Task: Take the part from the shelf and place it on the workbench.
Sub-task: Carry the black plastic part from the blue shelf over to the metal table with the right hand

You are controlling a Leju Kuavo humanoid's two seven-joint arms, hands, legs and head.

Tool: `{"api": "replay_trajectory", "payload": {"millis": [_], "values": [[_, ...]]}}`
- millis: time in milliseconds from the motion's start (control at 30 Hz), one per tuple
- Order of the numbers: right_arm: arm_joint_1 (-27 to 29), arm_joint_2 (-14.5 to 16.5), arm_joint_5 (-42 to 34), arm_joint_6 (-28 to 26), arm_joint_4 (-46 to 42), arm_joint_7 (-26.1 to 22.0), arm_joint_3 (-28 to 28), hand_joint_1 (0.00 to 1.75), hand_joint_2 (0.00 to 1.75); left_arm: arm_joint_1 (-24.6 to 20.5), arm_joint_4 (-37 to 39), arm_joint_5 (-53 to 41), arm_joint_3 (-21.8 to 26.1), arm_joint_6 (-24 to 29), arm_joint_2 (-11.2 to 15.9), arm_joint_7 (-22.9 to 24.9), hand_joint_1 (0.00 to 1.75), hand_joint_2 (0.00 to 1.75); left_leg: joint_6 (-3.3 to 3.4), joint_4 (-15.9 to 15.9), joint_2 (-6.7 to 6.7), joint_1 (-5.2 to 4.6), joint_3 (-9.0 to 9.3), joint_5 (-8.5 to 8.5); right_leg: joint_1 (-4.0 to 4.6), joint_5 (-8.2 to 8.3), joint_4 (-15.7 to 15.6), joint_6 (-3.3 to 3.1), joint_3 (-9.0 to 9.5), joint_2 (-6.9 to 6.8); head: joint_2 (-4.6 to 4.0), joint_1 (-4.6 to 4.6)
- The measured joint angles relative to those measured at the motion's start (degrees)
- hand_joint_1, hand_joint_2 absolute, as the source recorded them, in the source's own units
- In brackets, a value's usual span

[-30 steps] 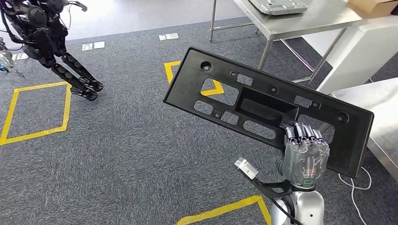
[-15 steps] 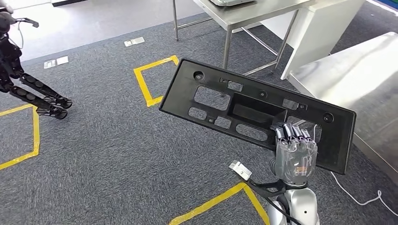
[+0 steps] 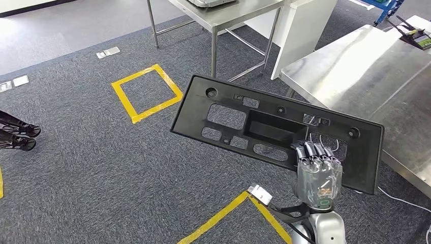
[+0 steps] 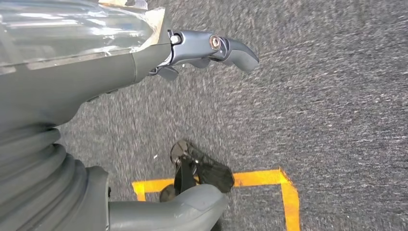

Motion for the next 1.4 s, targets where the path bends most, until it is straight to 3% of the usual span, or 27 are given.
{"api": "replay_trajectory", "payload": {"millis": [67, 100, 133, 200, 267, 300, 367, 400, 467, 533, 600, 633, 667, 700, 767, 833, 900, 933, 967, 1033, 1100, 1133, 1167, 1200, 1267, 1333, 1400], "values": [[0.0, 0.1, 0.0, 0.0, 0.0, 0.0, -0.2, 1.75, 1.75, 0.1, 0.0, 0.0, 0.0, 0.0, 0.1, 0.0, 0.00, 1.75, 0.12, 0.0, 1.68, -0.20, -0.24, 0.03, -0.23, -2.94, 7.3, -0.05, -3.28, -1.05, -0.01, 0.19], [0.1, 0.2, 0.0, 0.0, 0.0, 0.0, -0.3, 1.75, 1.75, 0.1, 0.0, -0.1, 0.0, 0.0, 0.1, 0.0, 0.00, 1.75, 0.11, 0.0, 2.51, -0.24, -0.32, 0.03, -0.37, -3.40, 8.9, 0.23, -3.83, -1.19, -0.01, 0.19], [0.1, 0.2, 0.0, 0.0, 0.0, 0.0, -0.4, 1.75, 1.75, 0.1, 0.0, -0.1, 0.0, -0.1, 0.1, -0.1, 0.00, 1.75, 0.09, 0.0, 3.27, -0.27, -0.34, 0.02, -0.50, -3.03, 8.3, 0.68, -3.24, -1.39, -0.02, 0.21], [0.1, 0.2, 0.0, 0.0, 0.0, 0.0, -0.6, 1.75, 1.75, 0.1, 0.0, -0.1, 0.0, -0.1, 0.1, -0.1, 0.00, 1.75, -0.05, 0.0, 4.64, -0.28, -0.20, -0.06, -0.71, -0.66, 1.2, 1.60, 1.10, -2.89, -0.01, 0.22], [0.0, 0.2, 0.0, 0.0, 0.0, 0.0, -0.6, 1.75, 1.75, 0.0, 0.0, -0.2, 0.0, -0.1, 0.1, -0.1, 0.00, 1.75, -0.54, 0.1, 5.77, -0.52, 0.04, -0.29, -0.41, 1.27, -5.8, 1.63, 5.17, -5.15, -0.01, 0.17], [-0.1, 0.2, 0.0, 0.1, 0.0, 0.1, -0.7, 1.75, 1.75, 0.0, -0.1, -0.2, 0.0, -0.1, 0.1, -0.2, 0.00, 1.75, -0.88, 0.1, 6.28, -0.64, 0.17, -0.40, -0.19, 1.72, -7.6, 1.33, 6.08, -5.76, -0.01, 0.13], [-0.3, 0.2, 0.0, 0.2, 0.0, 0.4, -0.8, 1.75, 1.75, -0.1, -0.1, -0.4, 0.0, -0.1, 0.1, -0.2, 0.00, 1.75, -1.54, 0.1, 7.36, -0.62, 0.41, -0.48, 0.11, 2.01, -7.9, 0.52, 5.83, -4.77, -0.01, 0.08], [-0.4, 0.2, 0.0, 0.2, 0.0, 0.6, -0.8, 1.75, 1.75, -0.2, -0.1, -0.4, 0.0, -0.1, 0.2, -0.2, 0.00, 1.75, -1.94, 0.2, 7.19, -0.40, 0.46, -0.68, -0.18, 2.17, -8.0, 0.16, 5.84, -4.11, -0.01, 0.04], [-0.6, 0.2, 0.0, 0.3, 0.0, 0.9, -0.9, 1.75, 1.75, -0.3, -0.1, -0.5, 0.0, -0.1, 0.1, -0.3, 0.00, 1.75, -2.59, 2.7, 4.59, 0.00, -0.41, -2.65, -0.73, 2.54, -8.3, -0.76, 5.97, -2.88, 0.00, -0.09], [-0.9, 0.3, 0.0, 0.3, 0.0, 1.1, -0.9, 1.75, 1.75, -0.2, -0.1, -0.5, 0.0, -0.1, 0.1, -0.3, 0.00, 1.75, -2.87, 9.6, 1.22, 0.20, -3.42, -6.57, -0.74, 2.76, -8.4, -1.45, 6.07, -1.76, 0.00, -0.23], [-1.0, 0.4, 0.0, 0.4, 0.0, 1.2, -0.9, 1.75, 1.75, 0.0, -0.1, -0.5, 0.1, -0.1, 0.1, -0.3, 0.00, 1.75, -2.97, 16.1, 0.26, 0.25, -6.54, -8.91, -0.50, 2.82, -8.3, -1.66, 6.02, -0.41, 0.00, -0.24], [-1.0, 0.4, 0.0, 0.4, 0.1, 1.3, -0.9, 1.75, 1.75, 0.1, -0.1, -0.5, 0.1, -0.1, 0.1, -0.3, 0.00, 1.75, -2.99, 16.8, 0.18, 0.28, -6.98, -8.42, -0.44, 2.85, -8.3, -1.70, 6.04, 0.36, -0.01, -0.25], [-1.1, 0.3, 0.0, 0.5, 0.2, 1.5, -0.9, 1.75, 1.75, 0.1, -0.1, -0.6, 0.2, -0.1, 0.1, -0.3, 0.00, 1.75, -2.97, 15.1, 0.07, 0.35, -6.33, -6.85, -0.43, 2.89, -8.2, -1.72, 6.07, 1.13, -0.01, -0.25], [-1.3, 0.3, 0.0, 0.5, 0.2, 1.9, -0.9, 1.75, 1.75, 0.1, -0.1, -0.8, 0.2, -0.1, 0.1, -0.3, 0.00, 1.75, -2.93, 11.6, -0.51, 0.48, -4.73, -4.59, -0.45, 2.91, -8.1, -1.73, 6.08, 1.92, -0.01, -0.26], [-1.8, 0.1, 0.0, 0.7, 0.3, 2.9, -0.8, 1.75, 1.75, 0.1, -0.1, -1.0, 0.3, -0.2, 0.1, -0.4, 0.00, 1.75, -2.83, 4.2, -3.61, 0.88, -1.41, -1.43, -0.30, 2.92, -7.7, -1.56, 5.81, 3.27, -0.01, -0.22], [-2.3, -0.1, 0.0, 1.1, 0.4, 3.7, -0.7, 1.75, 1.75, 0.1, -0.1, -1.2, 0.3, -0.3, 0.2, -0.4, 0.00, 1.75, -2.59, 1.2, -5.29, 0.85, -0.28, -0.84, -0.24, 3.12, -7.5, -0.89, 5.11, 4.52, 0.00, -0.18], [-2.6, -0.5, 0.0, 1.3, 0.4, 4.3, -0.5, 1.75, 1.75, 0.0, -0.1, -1.3, 0.3, -0.3, 0.2, -0.5, 0.00, 1.75, -1.88, 0.8, -3.79, 0.50, -0.27, -0.47, -0.37, 3.57, -7.6, 0.09, 4.39, 5.79, 0.00, -0.18], [-2.6, -0.7, 0.0, 1.5, 0.4, 4.7, -0.5, 1.75, 1.75, -0.1, -0.1, -1.4, 0.3, -0.3, 0.2, -0.6, 0.00, 1.75, -1.41, 0.4, -3.06, 0.44, -0.17, -0.15, -0.37, 3.51, -7.3, 0.36, 3.93, 5.35, 0.00, -0.20], [-2.8, -1.1, 0.0, 1.6, 0.4, 5.2, -0.4, 1.75, 1.75, -0.1, -0.1, -1.5, 0.3, -0.3, 0.2, -0.6, 0.00, 1.75, -0.90, 0.0, -2.22, 0.47, -0.08, 0.20, -0.30, 2.94, -6.1, 0.41, 3.12, 4.15, -0.01, -0.03], [-3.3, -2.0, 0.0, 2.0, 0.4, 6.7, 0.1, 1.75, 1.75, -0.1, -0.1, -1.8, 0.3, -0.4, 0.2, -0.7, 0.00, 1.75, -0.32, -0.4, -0.51, 0.43, -0.07, 0.56, -0.29, 0.25, -0.5, 0.04, 0.15, 0.71, -0.01, 0.31], [-3.8, -3.2, 0.0, 2.3, 0.7, 8.5, 0.9, 1.75, 1.75, 0.0, -0.1, -1.9, 0.5, -0.4, 0.2, -0.8, 0.00, 1.75, -0.19, -0.4, 1.28, 0.29, -0.29, 0.58, -0.55, -2.60, 6.9, 0.07, -3.43, -0.82, -0.01, 0.49], [-3.9, -3.9, 0.0, 2.4, 0.9, 9.4, 1.3, 1.75, 1.75, 0.0, -0.1, -2.0, 0.7, -0.4, 0.2, -0.9, 0.00, 1.75, -0.20, -0.4, 2.08, 0.26, -0.36, 0.56, -0.71, -3.18, 9.0, 0.35, -4.31, -1.09, -0.01, 0.49], [-4.0, -4.6, 0.0, 2.4, 1.1, 10.3, 1.9, 1.75, 1.75, 0.0, -0.1, -2.1, 0.9, -0.4, 0.2, -0.9, 0.00, 1.75, -0.26, -0.4, 2.87, 0.26, -0.41, 0.53, -0.89, -2.89, 8.7, 0.86, -3.94, -1.37, -0.01, 0.51], [-4.1, -5.2, 0.0, 2.5, 1.4, 11.0, 2.4, 1.75, 1.75, 0.0, -0.1, -2.2, 1.0, -0.4, 0.2, -0.9, 0.00, 1.75, -0.37, -0.4, 3.58, 0.29, -0.37, 0.47, -1.10, -1.87, 6.0, 1.43, -2.33, -1.83, -0.01, 0.50], [-4.7, -6.3, 0.0, 2.5, 2.0, 12.5, 3.6, 1.75, 1.75, 0.0, -0.2, -2.2, 1.1, -0.4, 0.1, -1.0, 0.00, 1.75, -0.88, -0.3, 4.87, 0.22, -0.18, 0.19, -1.34, 0.69, -2.3, 2.35, 2.53, -4.15, -0.01, 0.57], [-5.8, -7.2, 0.0, 2.8, 2.6, 14.1, 4.9, 1.75, 1.75, 0.0, -0.2, -2.3, 1.3, -0.4, 0.2, -1.0, 0.00, 1.75, -1.64, -0.2, 5.95, -0.10, 0.09, -0.16, -1.13, 2.04, -7.0, 2.05, 5.25, -5.84, -0.01, 0.46], [-6.5, -8.1, 0.0, 3.1, 3.2, 15.3, 6.0, 1.75, 1.75, -0.2, -0.2, -2.4, 1.4, -0.4, 0.2, -1.1, 0.00, 1.75, -2.30, -0.3, 7.02, -0.12, 0.47, -0.31, -0.77, 2.30, -7.6, 1.24, 5.37, -5.18, -0.01, 0.19]]}}
